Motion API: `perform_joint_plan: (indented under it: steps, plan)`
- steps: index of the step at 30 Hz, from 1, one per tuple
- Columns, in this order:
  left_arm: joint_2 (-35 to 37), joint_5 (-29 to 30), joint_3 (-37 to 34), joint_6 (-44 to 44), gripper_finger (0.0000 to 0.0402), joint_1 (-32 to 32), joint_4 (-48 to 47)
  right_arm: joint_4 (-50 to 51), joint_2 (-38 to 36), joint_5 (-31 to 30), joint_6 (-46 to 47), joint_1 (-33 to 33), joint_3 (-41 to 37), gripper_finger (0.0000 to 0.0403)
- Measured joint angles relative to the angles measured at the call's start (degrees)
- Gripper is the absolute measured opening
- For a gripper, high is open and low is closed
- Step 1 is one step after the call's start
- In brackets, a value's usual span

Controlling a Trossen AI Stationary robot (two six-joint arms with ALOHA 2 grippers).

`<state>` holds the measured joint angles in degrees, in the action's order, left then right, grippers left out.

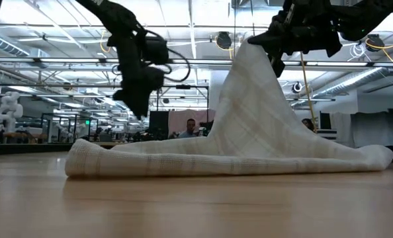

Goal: Roll towel
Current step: Roll the towel

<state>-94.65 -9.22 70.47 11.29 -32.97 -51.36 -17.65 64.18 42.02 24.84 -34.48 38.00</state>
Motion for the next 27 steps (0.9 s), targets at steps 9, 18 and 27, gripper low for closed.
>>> perform_joint_plan:
  steps: [9,18,27]
  plan:
    - [-2.85,-7.05,-0.02,6.20,0.0159,-2.90,-4.70,0.04,0.00,-0.02,-0.20,0.00,0.00,0.0000]
    - [-8.47,-8.50,-0.01,10.74,0.0285,-3.85,-3.68,0.35,0.00,-0.02,0.00,0.00,0.00,0.0000]
    - [-12.94,-11.79,0.00,7.18,0.0285,-3.81,-1.06,0.42,0.00,-0.04,0.00,0.00,0.00,0.0000]
